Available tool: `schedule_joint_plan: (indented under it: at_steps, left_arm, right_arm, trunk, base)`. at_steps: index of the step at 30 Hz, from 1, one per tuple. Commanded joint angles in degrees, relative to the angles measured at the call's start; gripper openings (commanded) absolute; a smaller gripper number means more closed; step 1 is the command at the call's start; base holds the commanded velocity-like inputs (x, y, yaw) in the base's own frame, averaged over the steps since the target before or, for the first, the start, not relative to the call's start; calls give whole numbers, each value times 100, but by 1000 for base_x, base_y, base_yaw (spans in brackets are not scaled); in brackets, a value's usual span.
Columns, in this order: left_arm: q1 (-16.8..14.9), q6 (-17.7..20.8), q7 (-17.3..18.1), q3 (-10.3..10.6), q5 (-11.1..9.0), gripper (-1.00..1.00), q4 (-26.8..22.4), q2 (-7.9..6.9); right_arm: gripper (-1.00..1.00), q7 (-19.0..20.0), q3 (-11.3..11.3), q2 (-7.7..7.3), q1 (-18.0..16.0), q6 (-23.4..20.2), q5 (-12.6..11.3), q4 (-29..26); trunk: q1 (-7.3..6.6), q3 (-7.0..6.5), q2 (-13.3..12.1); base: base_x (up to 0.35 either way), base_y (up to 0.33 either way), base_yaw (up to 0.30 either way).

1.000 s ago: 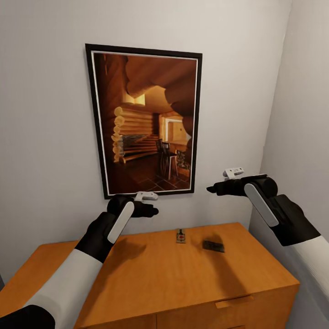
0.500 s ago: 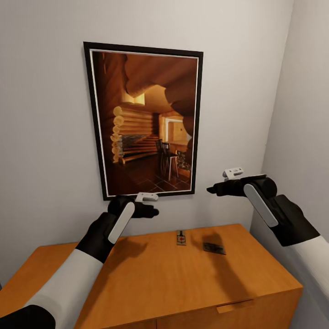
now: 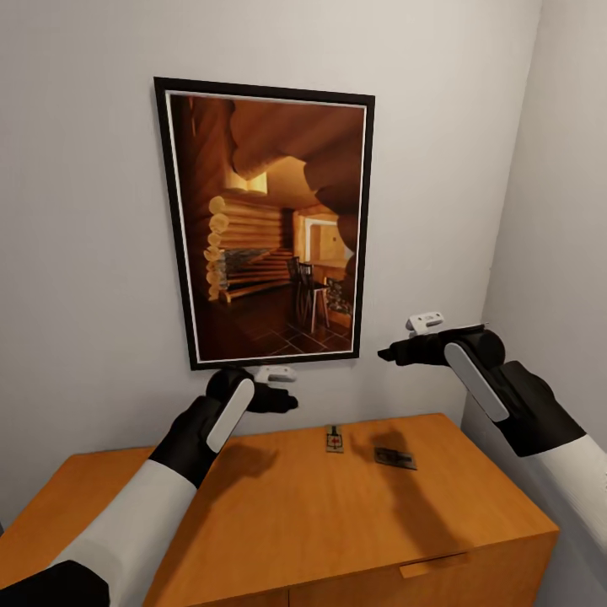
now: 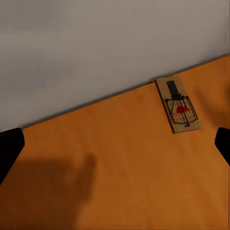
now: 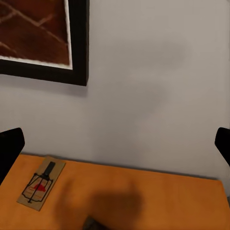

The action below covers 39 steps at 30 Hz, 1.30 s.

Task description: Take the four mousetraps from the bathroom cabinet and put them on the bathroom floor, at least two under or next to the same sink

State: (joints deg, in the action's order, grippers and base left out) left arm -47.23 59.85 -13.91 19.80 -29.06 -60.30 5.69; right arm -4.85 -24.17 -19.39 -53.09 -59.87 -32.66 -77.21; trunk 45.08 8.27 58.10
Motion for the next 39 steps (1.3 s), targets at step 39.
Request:
schedule_joint_plan:
  at_steps: [39]
  left_arm:
    - [-6, -54, -1802, -2, -1064, 100, 520, 431]
  right_arm:
    - [100, -100, -18, 5, -8, -13, -36, 56]
  trunk:
    - [1, 9, 7]
  base:
    - [0, 0, 0]
